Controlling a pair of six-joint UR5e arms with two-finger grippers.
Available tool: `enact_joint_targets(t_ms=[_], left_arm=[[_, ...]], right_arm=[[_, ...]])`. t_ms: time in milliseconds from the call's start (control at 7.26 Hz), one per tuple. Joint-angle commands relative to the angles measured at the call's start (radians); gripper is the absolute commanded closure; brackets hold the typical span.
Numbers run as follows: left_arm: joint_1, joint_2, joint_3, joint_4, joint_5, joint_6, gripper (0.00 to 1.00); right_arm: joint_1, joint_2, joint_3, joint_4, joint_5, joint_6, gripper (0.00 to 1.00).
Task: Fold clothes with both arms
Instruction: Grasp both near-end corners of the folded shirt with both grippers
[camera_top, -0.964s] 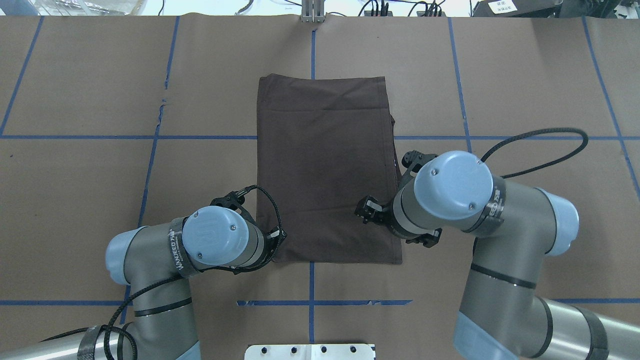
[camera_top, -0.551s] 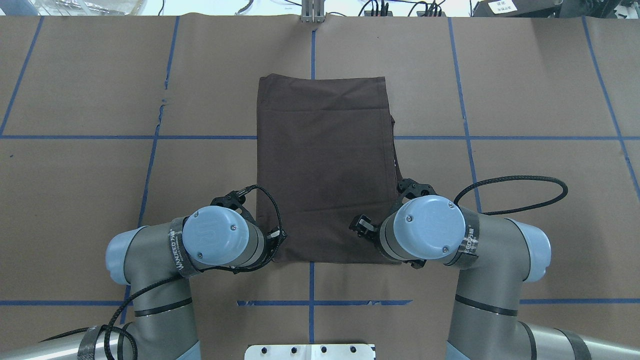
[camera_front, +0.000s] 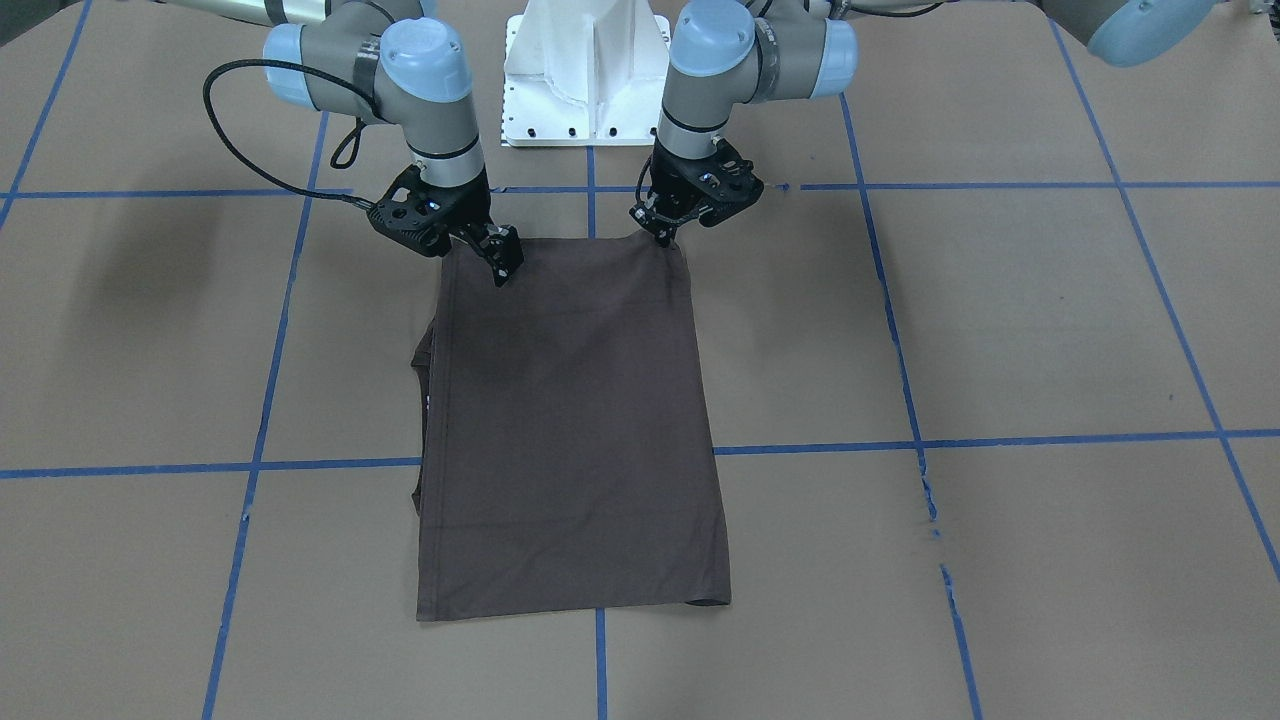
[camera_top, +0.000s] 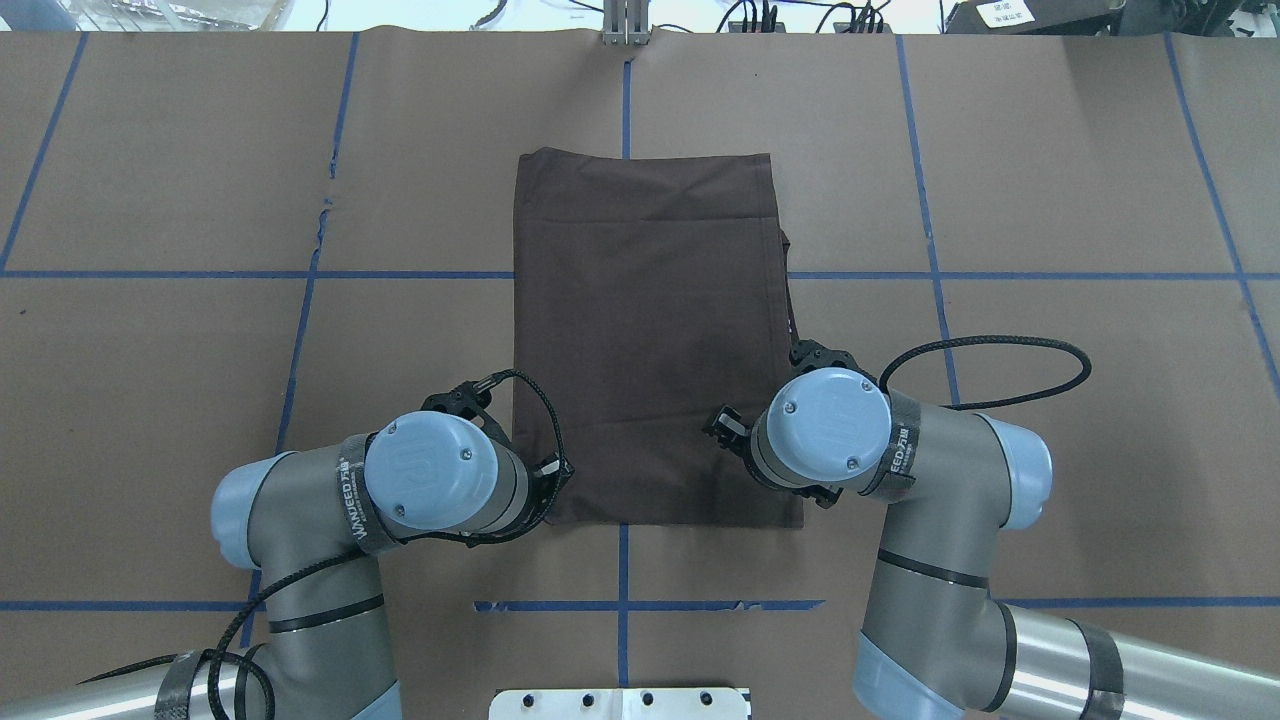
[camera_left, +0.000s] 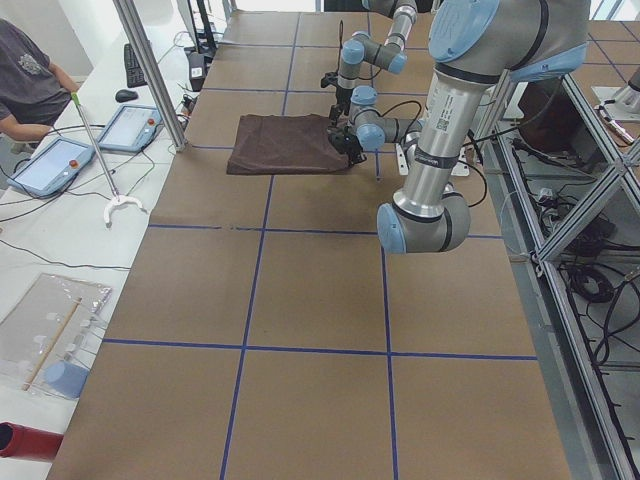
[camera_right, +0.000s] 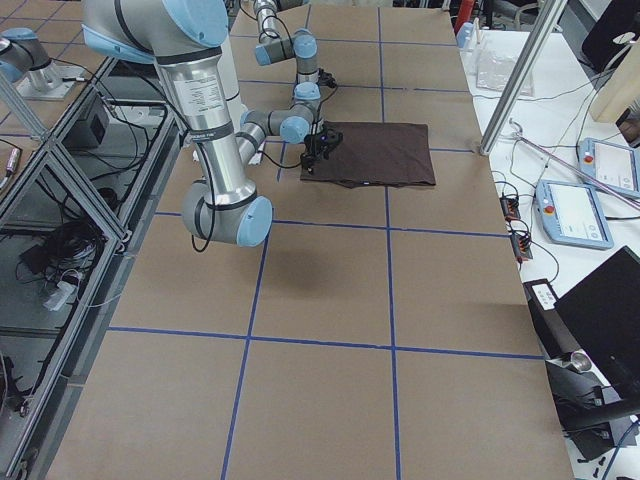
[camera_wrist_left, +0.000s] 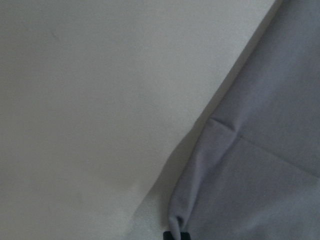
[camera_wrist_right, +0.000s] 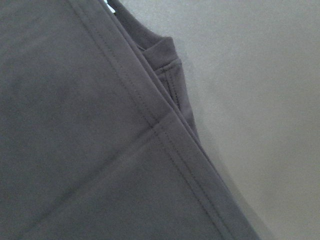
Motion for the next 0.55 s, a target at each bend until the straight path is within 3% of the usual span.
enact_joint_targets(t_ms=[0, 413], left_arm=[[0.001, -0.003, 0.0, 0.0, 0.001, 0.0, 1.0], [0.001, -0.003, 0.0, 0.0, 0.003, 0.0, 1.0]], right_arm=[[-0.008, -0.011, -0.004, -0.004, 0.003, 0.002, 0.0], [-0.014, -0.021, 0.005, -0.002, 0.005, 0.005, 0.0]])
